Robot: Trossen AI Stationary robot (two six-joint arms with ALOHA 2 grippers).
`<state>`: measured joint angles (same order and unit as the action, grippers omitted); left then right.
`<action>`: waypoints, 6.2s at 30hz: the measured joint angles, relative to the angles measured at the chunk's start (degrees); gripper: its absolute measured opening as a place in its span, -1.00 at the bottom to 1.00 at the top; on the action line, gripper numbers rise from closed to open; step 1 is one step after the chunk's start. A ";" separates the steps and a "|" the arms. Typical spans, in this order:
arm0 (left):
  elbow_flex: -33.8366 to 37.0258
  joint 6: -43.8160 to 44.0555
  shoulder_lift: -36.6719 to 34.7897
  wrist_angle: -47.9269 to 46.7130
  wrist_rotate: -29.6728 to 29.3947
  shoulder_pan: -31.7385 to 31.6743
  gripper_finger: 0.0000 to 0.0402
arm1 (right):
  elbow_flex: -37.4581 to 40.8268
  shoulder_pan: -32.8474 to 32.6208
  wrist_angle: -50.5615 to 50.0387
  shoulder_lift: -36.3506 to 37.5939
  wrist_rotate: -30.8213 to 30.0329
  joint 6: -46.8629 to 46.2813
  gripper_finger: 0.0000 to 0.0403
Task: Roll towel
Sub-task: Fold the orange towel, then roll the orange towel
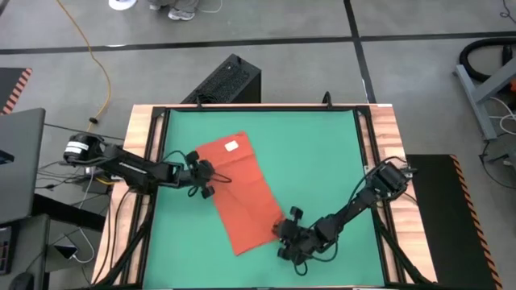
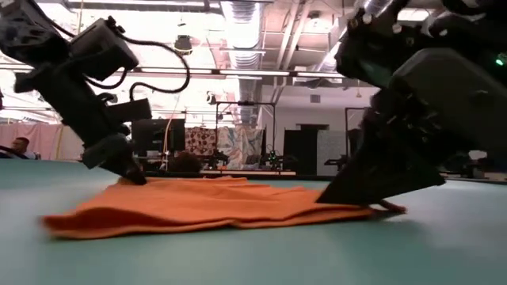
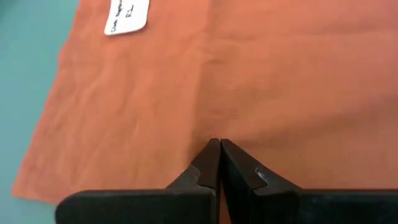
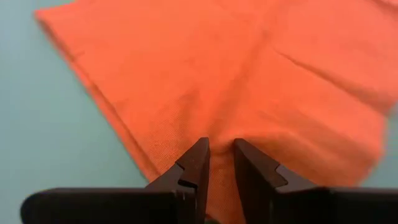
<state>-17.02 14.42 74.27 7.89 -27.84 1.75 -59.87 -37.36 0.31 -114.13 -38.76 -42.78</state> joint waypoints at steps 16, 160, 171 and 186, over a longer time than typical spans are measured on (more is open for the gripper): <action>-4.02 -1.17 -1.67 13.16 12.81 3.07 -1.00 | -5.67 14.77 0.81 3.24 -2.89 42.28 -0.52; -41.82 -12.76 2.43 -32.69 30.37 -10.41 -1.00 | -6.59 1.66 -17.00 15.16 -7.12 20.46 -0.99; -6.67 18.72 -21.65 -11.04 -0.75 21.46 -1.00 | -8.45 11.56 10.18 1.56 15.28 34.73 -0.99; 2.98 32.11 -7.15 7.78 -8.10 30.17 -1.00 | -8.68 12.72 -4.75 -2.13 18.17 21.96 -0.99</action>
<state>-14.04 46.53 67.12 15.67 -35.93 31.92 -68.56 -24.65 -4.43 -116.25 -20.58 -20.82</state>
